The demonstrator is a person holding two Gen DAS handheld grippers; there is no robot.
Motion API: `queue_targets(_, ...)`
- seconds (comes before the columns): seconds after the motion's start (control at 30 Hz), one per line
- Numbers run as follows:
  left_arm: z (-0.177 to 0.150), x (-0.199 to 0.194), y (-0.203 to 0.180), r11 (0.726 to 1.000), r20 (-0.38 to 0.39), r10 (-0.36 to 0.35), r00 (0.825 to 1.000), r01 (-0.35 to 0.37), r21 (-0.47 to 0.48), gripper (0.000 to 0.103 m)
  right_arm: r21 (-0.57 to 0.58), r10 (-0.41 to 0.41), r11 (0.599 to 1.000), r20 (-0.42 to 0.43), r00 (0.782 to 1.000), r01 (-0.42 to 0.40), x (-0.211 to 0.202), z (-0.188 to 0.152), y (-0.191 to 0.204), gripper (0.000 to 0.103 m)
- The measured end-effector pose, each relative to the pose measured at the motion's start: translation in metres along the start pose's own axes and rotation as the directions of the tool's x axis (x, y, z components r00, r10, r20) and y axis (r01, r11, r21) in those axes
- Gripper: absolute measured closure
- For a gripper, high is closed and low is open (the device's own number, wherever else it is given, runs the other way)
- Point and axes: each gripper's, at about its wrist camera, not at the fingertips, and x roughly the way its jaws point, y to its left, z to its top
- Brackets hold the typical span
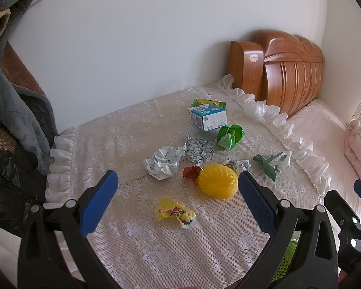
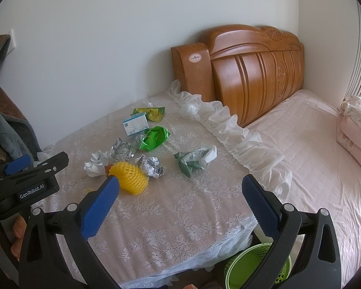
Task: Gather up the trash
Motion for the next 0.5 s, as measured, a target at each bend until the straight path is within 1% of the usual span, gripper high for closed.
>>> queue_targets(0.5, -0.0013, 0.0001, 0.0011, 1.000, -0.003, 0.002, 1.000, -0.002, 0.000, 0.008, -0.002, 0.000, 1.000, -0.004, 1.000, 0.000, 0.0014, 0.0008, 0.0010, 0.002)
